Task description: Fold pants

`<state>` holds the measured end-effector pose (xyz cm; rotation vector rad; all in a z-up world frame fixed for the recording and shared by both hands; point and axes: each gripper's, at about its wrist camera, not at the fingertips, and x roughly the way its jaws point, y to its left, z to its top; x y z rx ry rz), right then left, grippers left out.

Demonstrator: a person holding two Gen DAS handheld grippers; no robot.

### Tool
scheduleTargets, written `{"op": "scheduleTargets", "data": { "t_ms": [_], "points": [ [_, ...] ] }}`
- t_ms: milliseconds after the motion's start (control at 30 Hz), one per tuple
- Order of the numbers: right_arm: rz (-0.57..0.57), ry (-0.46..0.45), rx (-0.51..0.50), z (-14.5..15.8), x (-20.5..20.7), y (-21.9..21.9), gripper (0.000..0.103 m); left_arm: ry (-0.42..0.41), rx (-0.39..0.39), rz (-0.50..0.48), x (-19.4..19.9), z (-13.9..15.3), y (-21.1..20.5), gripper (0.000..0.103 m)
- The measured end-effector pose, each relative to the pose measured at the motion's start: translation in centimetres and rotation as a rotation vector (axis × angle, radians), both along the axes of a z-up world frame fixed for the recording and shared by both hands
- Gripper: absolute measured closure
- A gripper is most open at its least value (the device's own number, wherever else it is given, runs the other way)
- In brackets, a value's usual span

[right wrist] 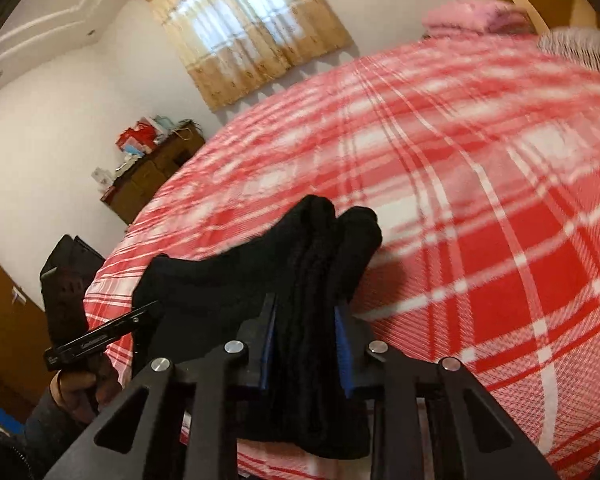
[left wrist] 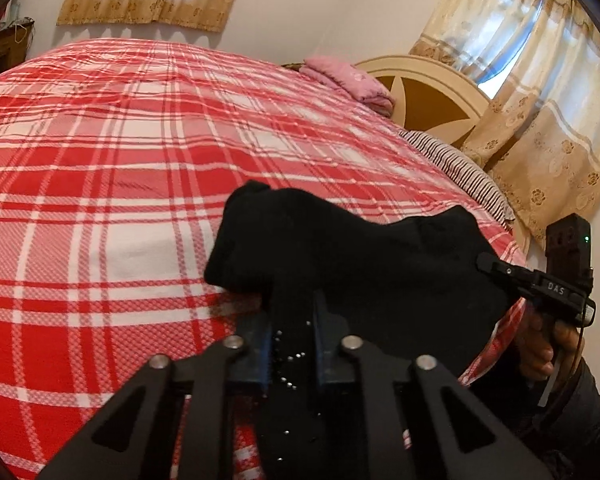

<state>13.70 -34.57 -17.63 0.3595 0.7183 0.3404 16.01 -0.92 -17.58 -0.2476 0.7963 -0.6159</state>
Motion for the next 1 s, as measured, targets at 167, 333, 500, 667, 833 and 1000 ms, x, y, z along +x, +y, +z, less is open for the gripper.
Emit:
{"op": "scheduleTargets", "data": {
  "t_ms": [167,333,500,667,833,1000],
  "points": [
    [0.042,-0.031,-0.007,2.2,0.6,1.6,0.077,-0.015,-0.063,0.012,0.1,1.0,1.9,0.092],
    [0.114,-0.040,-0.029,3.9,3.5,3.8,0.077,-0.037,-0.089,0.056,0.1,2.3,4.1,0.092],
    [0.203,-0.051,-0.023,5.1,8.3,7.6,0.077,-0.078,-0.092,0.136,0.2,4.3,7.9,0.092],
    [0.305,-0.069,-0.026,5.2,13.4,14.0,0.077,-0.117,-0.037,0.260,0.5,5.8,12.9,0.092],
    [0.359,-0.085,-0.082,3.8,17.3,21.2,0.077,-0.114,0.041,0.370,1.3,5.3,17.0,0.092],
    [0.345,-0.020,-0.124,0.2,20.2,24.8,0.077,-0.033,0.139,0.431,3.7,1.4,18.2,0.085]
  ]
}}
